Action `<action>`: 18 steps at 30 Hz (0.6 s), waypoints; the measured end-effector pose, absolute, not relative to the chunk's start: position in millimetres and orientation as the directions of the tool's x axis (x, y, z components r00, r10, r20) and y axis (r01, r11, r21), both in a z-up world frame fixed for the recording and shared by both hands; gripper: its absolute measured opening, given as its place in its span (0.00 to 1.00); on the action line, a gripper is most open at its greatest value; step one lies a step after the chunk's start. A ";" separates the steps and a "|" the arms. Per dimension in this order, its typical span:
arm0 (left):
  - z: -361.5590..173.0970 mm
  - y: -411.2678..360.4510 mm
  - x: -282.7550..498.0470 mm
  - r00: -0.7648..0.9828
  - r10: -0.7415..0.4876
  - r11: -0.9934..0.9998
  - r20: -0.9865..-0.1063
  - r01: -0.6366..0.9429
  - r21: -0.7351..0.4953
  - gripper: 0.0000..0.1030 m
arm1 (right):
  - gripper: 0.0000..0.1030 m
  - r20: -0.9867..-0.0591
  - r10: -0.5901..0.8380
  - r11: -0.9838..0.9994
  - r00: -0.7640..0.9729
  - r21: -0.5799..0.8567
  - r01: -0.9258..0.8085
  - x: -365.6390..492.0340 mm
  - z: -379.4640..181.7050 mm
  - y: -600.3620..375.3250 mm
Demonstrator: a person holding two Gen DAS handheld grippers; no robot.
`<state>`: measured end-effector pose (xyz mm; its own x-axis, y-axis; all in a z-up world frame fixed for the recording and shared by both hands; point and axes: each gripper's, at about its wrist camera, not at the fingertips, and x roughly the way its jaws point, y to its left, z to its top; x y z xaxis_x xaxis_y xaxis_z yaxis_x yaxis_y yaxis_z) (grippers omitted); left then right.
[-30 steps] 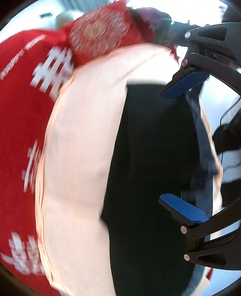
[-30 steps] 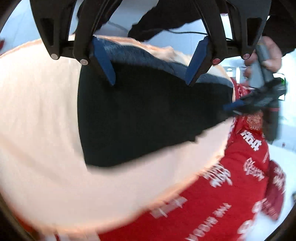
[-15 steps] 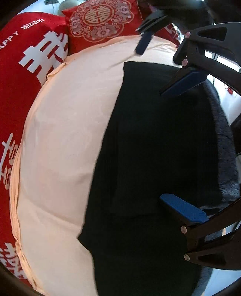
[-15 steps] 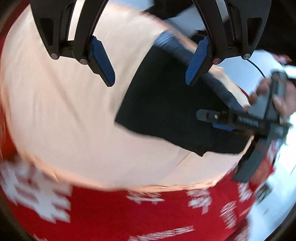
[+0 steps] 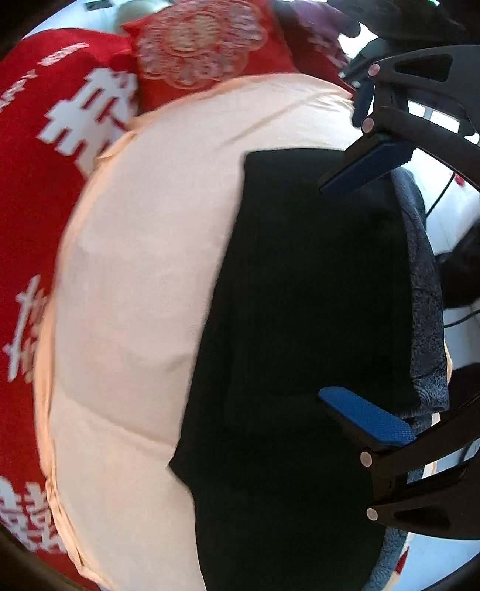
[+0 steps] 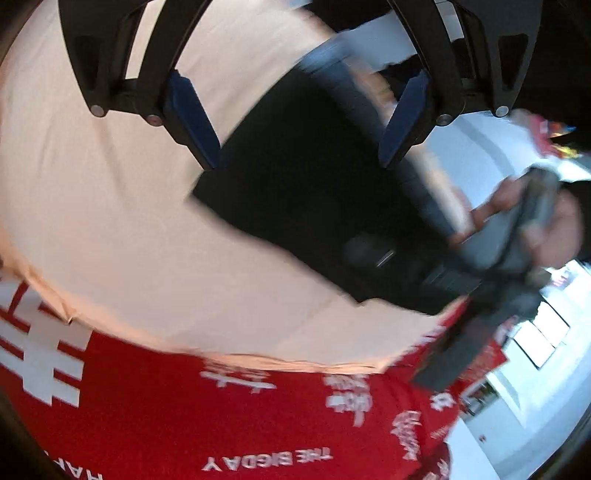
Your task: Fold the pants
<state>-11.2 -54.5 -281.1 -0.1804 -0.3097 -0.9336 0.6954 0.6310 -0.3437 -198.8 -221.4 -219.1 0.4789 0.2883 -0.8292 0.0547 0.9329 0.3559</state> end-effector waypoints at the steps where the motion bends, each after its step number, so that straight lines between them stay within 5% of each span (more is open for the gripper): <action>1: -290.7 -57.6 -13.4 -0.171 -0.274 0.633 -0.946 0.709 -0.312 1.00 | 0.87 -0.828 0.308 0.924 0.469 0.377 0.058 -207.4 -219.0 -210.9; 6: -294.3 -66.0 -29.4 -0.074 -0.192 0.564 -0.979 0.808 -0.172 1.00 | 0.87 -0.858 0.372 0.898 0.354 0.429 0.099 -222.8 -268.7 -173.2; 9: -273.9 -52.8 -40.8 -0.101 -0.266 0.521 -0.959 0.822 -0.231 1.00 | 0.88 -0.876 0.348 0.914 0.335 0.397 0.088 -220.7 -265.1 -167.1; 14: -303.1 -33.4 -44.3 -0.130 -0.207 0.536 -0.970 0.814 -0.224 1.00 | 0.88 -0.851 0.352 0.913 0.389 0.405 0.059 -218.6 -227.7 -169.3; 18: -288.4 -34.0 -50.3 -0.097 -0.207 0.490 -0.973 0.851 -0.189 1.00 | 0.88 -0.897 0.364 0.925 0.250 0.379 0.011 -213.5 -266.1 -156.3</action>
